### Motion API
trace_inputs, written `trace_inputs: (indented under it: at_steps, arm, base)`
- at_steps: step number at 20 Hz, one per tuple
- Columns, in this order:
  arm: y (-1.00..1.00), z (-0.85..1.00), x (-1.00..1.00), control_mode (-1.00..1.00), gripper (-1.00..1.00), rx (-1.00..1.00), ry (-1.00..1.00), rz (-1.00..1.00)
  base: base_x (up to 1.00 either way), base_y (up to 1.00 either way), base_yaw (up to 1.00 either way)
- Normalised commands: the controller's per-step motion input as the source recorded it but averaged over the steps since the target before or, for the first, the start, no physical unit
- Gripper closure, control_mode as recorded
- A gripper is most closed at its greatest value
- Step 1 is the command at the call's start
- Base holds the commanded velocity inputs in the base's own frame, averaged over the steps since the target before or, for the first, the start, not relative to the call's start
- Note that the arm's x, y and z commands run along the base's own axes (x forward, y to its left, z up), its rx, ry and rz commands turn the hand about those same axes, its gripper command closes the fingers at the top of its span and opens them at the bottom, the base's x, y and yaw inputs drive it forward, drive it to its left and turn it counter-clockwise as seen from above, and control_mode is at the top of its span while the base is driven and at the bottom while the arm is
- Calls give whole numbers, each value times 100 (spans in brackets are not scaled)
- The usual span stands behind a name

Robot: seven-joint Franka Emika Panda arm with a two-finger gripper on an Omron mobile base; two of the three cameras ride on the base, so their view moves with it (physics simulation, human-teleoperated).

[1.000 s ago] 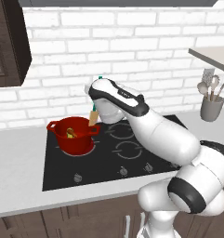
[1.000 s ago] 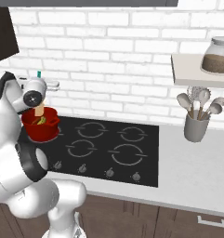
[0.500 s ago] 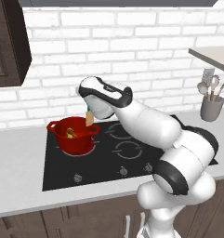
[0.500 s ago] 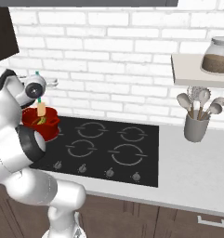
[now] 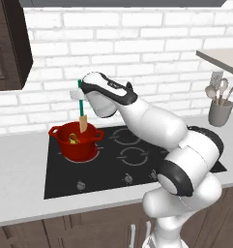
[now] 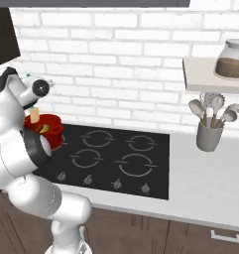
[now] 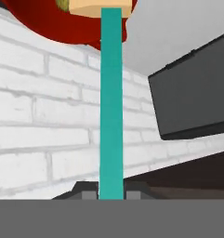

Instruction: Put the carrot and cucumber in the pot. Retrieve the spatula and lightly stir the vegetables in the pot.

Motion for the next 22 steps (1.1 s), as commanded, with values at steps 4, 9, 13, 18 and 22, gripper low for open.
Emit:
trace_inputs:
  at_steps: [4, 9, 13, 18, 22]
  arm:
    - [3, -35, 13, -100, 100, 0, 0, 23]
    - [18, -34, 17, -100, 100, -1, 0, 13]
    - [14, -13, 12, -100, 100, -1, 0, 1]
    - [19, -16, 3, -100, 100, 0, 0, 1]
    - [30, -24, 18, -100, 100, 0, 0, 1]
  base:
    - [0, 0, 0]
    - [0, 0, 0]
    - [0, 0, 0]
    - [0, 0, 0]
    - [0, 0, 0]
